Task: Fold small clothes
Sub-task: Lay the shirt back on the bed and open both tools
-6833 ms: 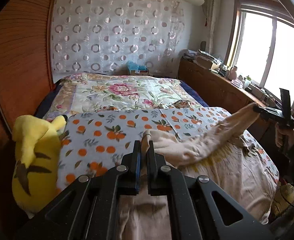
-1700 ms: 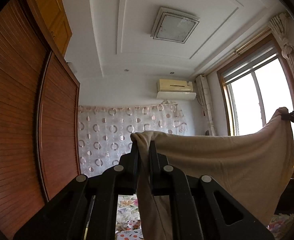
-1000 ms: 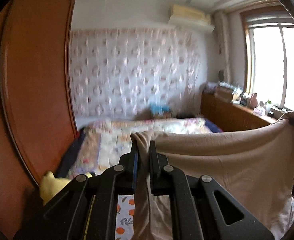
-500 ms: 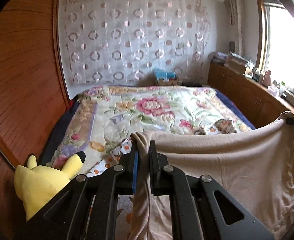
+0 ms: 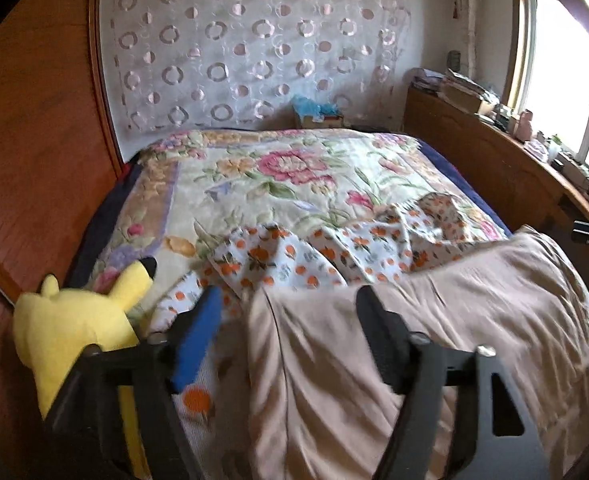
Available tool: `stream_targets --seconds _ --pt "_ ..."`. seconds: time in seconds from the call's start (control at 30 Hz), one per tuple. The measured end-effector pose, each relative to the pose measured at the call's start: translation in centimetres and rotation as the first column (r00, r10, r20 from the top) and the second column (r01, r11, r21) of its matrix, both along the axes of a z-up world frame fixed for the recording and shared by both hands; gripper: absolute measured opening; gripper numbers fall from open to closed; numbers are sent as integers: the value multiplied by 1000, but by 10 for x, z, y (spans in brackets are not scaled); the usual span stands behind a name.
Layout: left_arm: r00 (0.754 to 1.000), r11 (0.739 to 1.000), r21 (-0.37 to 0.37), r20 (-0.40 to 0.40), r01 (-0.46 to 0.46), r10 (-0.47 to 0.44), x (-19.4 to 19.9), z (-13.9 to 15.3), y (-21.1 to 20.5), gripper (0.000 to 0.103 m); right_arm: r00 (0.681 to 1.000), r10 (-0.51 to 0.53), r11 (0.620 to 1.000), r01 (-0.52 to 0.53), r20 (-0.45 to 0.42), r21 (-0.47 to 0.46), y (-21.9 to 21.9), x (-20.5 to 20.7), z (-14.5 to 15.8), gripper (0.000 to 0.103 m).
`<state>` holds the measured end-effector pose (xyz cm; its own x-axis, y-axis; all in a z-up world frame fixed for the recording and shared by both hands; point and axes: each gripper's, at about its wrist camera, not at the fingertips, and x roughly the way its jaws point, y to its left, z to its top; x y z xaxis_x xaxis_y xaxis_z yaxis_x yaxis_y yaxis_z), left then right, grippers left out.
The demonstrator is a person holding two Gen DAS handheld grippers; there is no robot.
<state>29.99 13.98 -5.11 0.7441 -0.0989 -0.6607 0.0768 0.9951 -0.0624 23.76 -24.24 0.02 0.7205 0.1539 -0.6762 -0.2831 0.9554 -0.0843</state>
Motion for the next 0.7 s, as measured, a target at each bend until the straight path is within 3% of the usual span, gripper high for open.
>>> stream_targets --seconds 0.17,0.37,0.7 --pt "1000 1000 24 -28 14 -13 -34 -11 -5 74 999 -14 999 16 -45 43 -13 -59 -4 45" --pt "997 999 47 -74 24 -21 -60 -32 -13 74 995 -29 996 37 -93 86 -24 -95 -15 45" --pt "987 996 76 -158 35 -23 -61 -55 -19 74 986 -22 991 43 -166 124 -28 -96 -30 45"
